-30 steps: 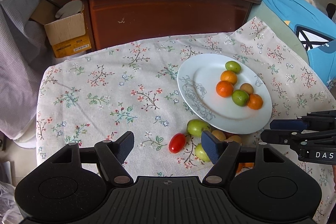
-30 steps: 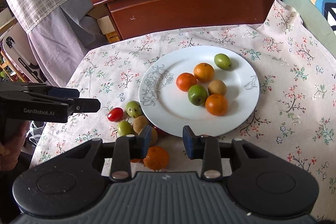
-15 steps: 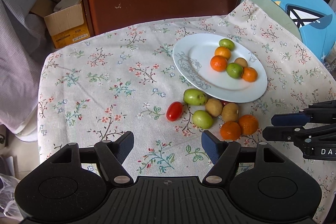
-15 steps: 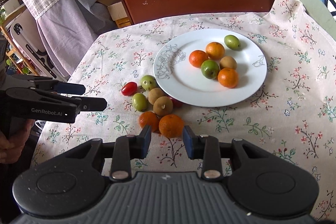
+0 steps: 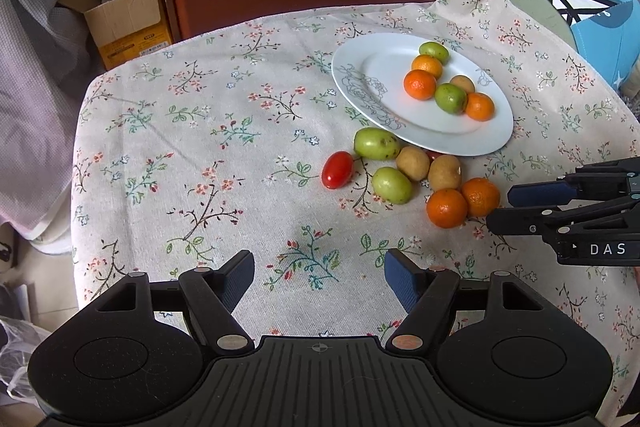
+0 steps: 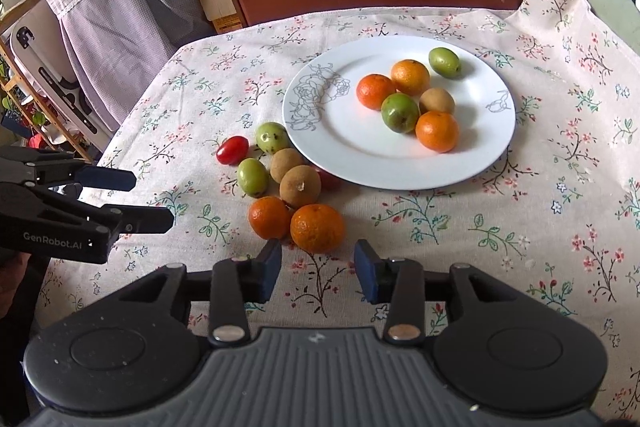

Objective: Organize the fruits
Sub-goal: 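Move the right gripper to a mandarin while the left gripper reaches the red cherry tomato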

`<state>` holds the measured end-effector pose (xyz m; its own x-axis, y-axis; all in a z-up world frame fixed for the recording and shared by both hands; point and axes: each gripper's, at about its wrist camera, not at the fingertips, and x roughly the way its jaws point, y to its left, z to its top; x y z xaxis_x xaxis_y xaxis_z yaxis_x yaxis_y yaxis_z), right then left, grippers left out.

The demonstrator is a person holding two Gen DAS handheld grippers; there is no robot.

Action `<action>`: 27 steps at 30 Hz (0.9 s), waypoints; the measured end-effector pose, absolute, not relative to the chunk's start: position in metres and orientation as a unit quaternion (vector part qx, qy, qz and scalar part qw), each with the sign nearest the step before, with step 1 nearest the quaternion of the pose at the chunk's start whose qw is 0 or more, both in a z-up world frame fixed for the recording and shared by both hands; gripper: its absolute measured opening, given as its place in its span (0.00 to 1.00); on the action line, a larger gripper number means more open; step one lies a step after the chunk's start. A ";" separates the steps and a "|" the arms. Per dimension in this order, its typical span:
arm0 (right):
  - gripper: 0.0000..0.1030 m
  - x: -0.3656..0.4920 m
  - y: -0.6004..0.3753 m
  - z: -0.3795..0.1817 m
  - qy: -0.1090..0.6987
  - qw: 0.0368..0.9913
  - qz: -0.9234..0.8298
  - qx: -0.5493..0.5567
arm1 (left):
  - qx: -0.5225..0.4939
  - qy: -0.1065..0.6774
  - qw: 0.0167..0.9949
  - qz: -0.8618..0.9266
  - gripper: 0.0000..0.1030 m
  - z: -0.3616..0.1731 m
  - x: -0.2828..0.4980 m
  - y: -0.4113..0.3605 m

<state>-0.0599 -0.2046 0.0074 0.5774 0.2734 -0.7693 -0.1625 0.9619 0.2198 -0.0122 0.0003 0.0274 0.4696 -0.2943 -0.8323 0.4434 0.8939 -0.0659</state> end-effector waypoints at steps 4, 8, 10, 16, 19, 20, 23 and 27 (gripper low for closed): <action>0.40 -0.055 -0.204 0.004 0.441 0.887 0.125 0.063 | 0.081 0.465 0.855 -0.217 0.70 0.025 -0.010 -0.002; 0.39 -0.050 -0.204 -0.002 0.444 0.885 0.124 0.065 | 0.075 0.464 0.857 -0.212 0.70 0.025 -0.007 -0.001; 0.31 -0.049 -0.204 -0.004 0.443 0.885 0.125 0.067 | 0.064 0.464 0.859 -0.208 0.70 0.025 -0.004 0.001; 0.30 -0.052 -0.197 -0.001 0.447 0.883 0.133 0.044 | 0.042 0.453 0.865 -0.211 0.70 0.027 0.007 0.000; 0.30 -0.054 -0.198 0.000 0.453 0.880 0.133 0.052 | 0.047 0.448 0.866 -0.218 0.69 0.025 0.012 -0.005; 0.30 -0.054 -0.198 0.000 0.454 0.880 0.132 0.053 | 0.052 0.445 0.866 -0.221 0.69 0.024 0.013 -0.007; 0.30 -0.055 -0.198 0.000 0.455 0.879 0.131 0.053 | 0.065 0.440 0.866 -0.229 0.67 0.020 0.019 -0.012; 0.30 -0.054 -0.196 0.000 0.456 0.879 0.133 0.051 | 0.057 0.435 0.867 -0.237 0.63 0.017 0.027 -0.014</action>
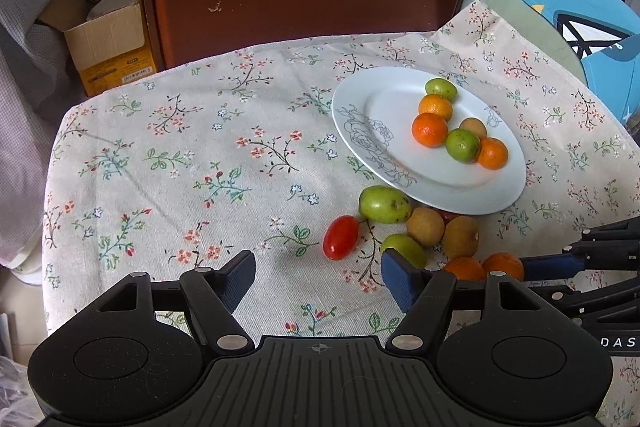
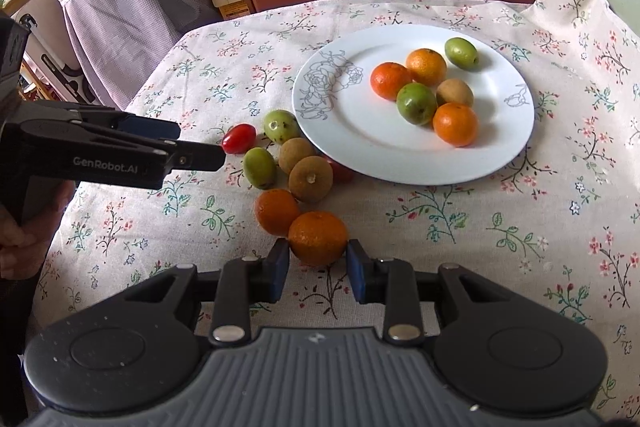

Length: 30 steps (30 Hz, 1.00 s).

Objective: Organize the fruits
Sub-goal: 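Move the right gripper to a mandarin while the left gripper reaches the red cherry tomato, then grasp the mandarin with the right gripper while the left gripper grasps the cherry tomato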

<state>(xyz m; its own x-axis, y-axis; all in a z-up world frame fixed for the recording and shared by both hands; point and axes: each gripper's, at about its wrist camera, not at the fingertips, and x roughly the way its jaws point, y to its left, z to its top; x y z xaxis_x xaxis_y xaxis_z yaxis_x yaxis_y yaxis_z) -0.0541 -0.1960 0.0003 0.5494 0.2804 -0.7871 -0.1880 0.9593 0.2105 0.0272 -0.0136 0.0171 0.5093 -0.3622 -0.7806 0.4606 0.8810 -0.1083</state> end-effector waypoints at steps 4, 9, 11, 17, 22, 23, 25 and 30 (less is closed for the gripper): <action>0.31 -0.053 -0.195 0.000 0.456 0.878 0.134 0.051 | 0.040 0.436 0.866 -0.242 0.56 0.016 0.035 -0.014; 0.31 -0.053 -0.195 -0.001 0.456 0.878 0.134 0.051 | 0.048 0.437 0.862 -0.252 0.54 0.012 0.039 -0.023; 0.31 -0.053 -0.195 -0.001 0.456 0.878 0.134 0.050 | 0.046 0.437 0.862 -0.251 0.49 0.011 0.042 -0.024; 0.31 -0.052 -0.195 -0.002 0.456 0.878 0.134 0.049 | 0.044 0.446 0.858 -0.251 0.38 0.005 0.049 -0.028; 0.31 -0.052 -0.195 -0.002 0.456 0.878 0.134 0.049 | 0.053 0.444 0.859 -0.251 0.38 0.004 0.047 -0.032; 0.31 -0.052 -0.195 -0.001 0.456 0.878 0.134 0.049 | 0.055 0.444 0.859 -0.250 0.38 0.004 0.047 -0.033; 0.31 -0.052 -0.195 -0.002 0.456 0.878 0.134 0.049 | 0.062 0.443 0.860 -0.246 0.26 0.005 0.046 -0.035; 0.31 -0.052 -0.195 -0.001 0.456 0.879 0.134 0.047 | 0.051 0.446 0.862 -0.236 0.18 0.005 0.046 -0.032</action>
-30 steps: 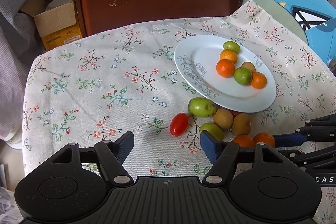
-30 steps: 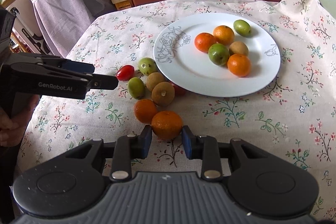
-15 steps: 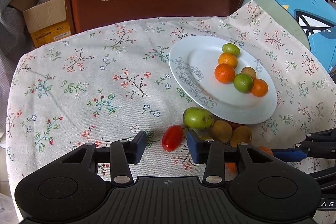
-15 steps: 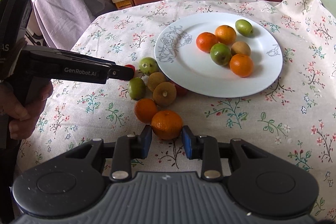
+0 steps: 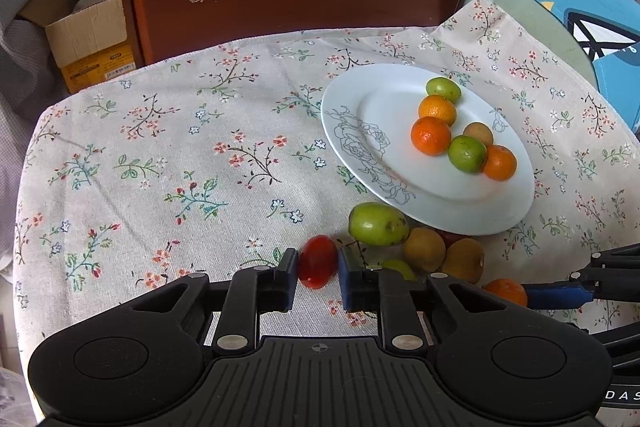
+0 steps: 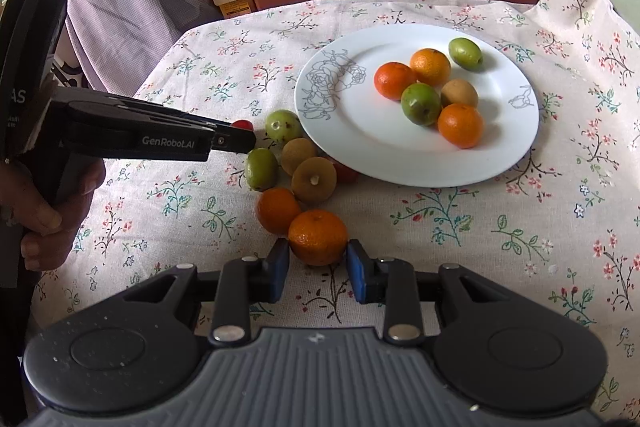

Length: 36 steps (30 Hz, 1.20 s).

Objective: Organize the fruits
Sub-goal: 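Grasp the mandarin with the right gripper while the left gripper grasps the cherry tomato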

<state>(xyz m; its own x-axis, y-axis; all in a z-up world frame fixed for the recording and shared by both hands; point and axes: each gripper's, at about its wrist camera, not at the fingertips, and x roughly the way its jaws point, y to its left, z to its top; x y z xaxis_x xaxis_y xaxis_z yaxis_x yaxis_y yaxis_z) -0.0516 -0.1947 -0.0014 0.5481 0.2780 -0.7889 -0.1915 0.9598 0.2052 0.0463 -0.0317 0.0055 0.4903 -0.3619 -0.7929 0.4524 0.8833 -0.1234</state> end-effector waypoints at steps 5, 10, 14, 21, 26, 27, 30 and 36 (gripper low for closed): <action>0.31 -0.052 -0.194 0.000 0.455 0.879 0.134 0.045 | 0.053 0.446 0.865 -0.225 0.18 0.008 0.043 -0.030; 0.31 -0.053 -0.191 0.004 0.450 0.881 0.141 0.037 | 0.062 0.434 0.870 -0.226 0.18 0.018 0.035 -0.030; 0.30 -0.056 -0.189 0.012 0.438 0.886 0.151 0.030 | 0.082 0.419 0.876 -0.225 0.18 0.028 0.028 -0.034; 0.22 -0.065 -0.189 0.032 0.406 0.897 0.172 0.023 | 0.088 0.404 0.878 -0.243 0.18 0.049 0.020 -0.034; 0.22 -0.060 -0.197 0.021 0.427 0.892 0.147 0.029 | 0.092 0.398 0.879 -0.247 0.18 0.055 0.019 -0.031; 0.23 -0.059 -0.200 0.020 0.429 0.892 0.141 0.035 | 0.090 0.398 0.880 -0.244 0.18 0.054 0.020 -0.030; 0.25 -0.059 -0.211 0.021 0.432 0.889 0.136 0.067 | 0.083 0.412 0.877 -0.233 0.18 0.046 0.024 -0.026; 0.28 -0.066 -0.207 0.024 0.436 0.882 0.161 0.079 | 0.070 0.415 0.876 -0.233 0.18 0.046 0.025 -0.024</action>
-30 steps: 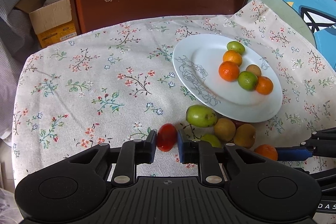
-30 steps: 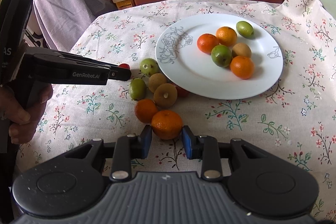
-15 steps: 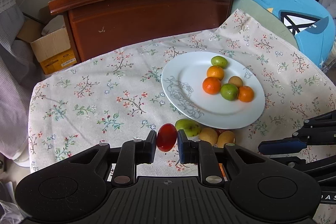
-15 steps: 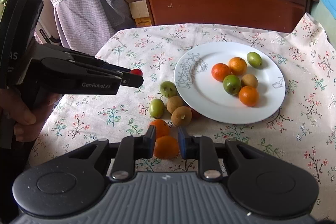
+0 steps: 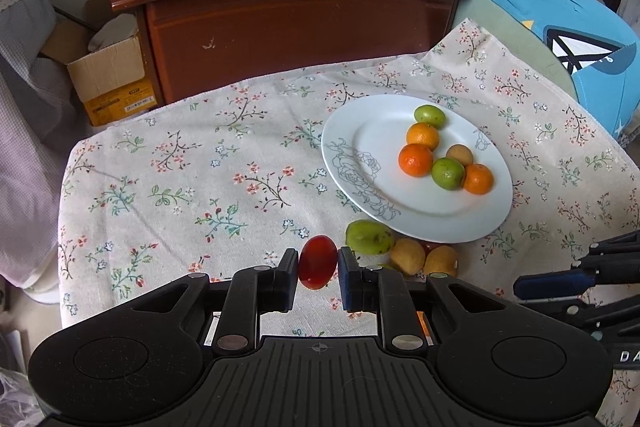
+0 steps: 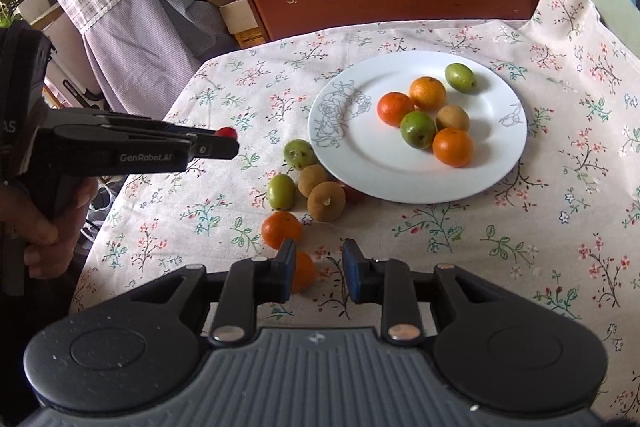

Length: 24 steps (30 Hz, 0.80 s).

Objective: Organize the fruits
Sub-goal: 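Grasp the mandarin with the right gripper while the left gripper grasps the cherry tomato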

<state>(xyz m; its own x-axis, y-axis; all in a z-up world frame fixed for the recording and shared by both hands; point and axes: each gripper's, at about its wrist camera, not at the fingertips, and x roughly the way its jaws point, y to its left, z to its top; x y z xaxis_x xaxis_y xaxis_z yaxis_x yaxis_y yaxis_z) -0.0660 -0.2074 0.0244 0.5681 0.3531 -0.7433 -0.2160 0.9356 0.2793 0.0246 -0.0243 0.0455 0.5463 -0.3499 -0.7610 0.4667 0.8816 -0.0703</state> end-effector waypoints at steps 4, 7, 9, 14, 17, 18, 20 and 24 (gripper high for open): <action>0.41 -0.070 -0.191 0.019 0.444 0.876 0.183 0.057 | 0.071 0.413 0.877 -0.235 0.18 0.047 0.021 -0.026; 0.41 -0.071 -0.183 0.014 0.449 0.873 0.185 0.040 | 0.072 0.416 0.876 -0.235 0.18 0.046 0.020 -0.027; 0.41 -0.069 -0.181 0.011 0.451 0.873 0.180 0.038 | 0.073 0.416 0.875 -0.237 0.18 0.045 0.020 -0.029; 0.38 -0.066 -0.177 0.005 0.451 0.876 0.170 0.029 | 0.075 0.417 0.873 -0.243 0.18 0.044 0.019 -0.033; 0.31 -0.065 -0.176 0.003 0.452 0.875 0.170 0.028 | 0.076 0.417 0.872 -0.244 0.18 0.044 0.019 -0.034; 0.31 -0.065 -0.176 0.003 0.452 0.875 0.171 0.025 | 0.075 0.417 0.872 -0.244 0.18 0.044 0.019 -0.034; 0.30 -0.066 -0.175 0.004 0.451 0.876 0.170 0.023 | 0.074 0.416 0.873 -0.245 0.18 0.045 0.019 -0.033; 0.30 -0.065 -0.182 0.017 0.433 0.886 0.160 0.034 | 0.071 0.410 0.875 -0.247 0.18 0.050 0.018 -0.033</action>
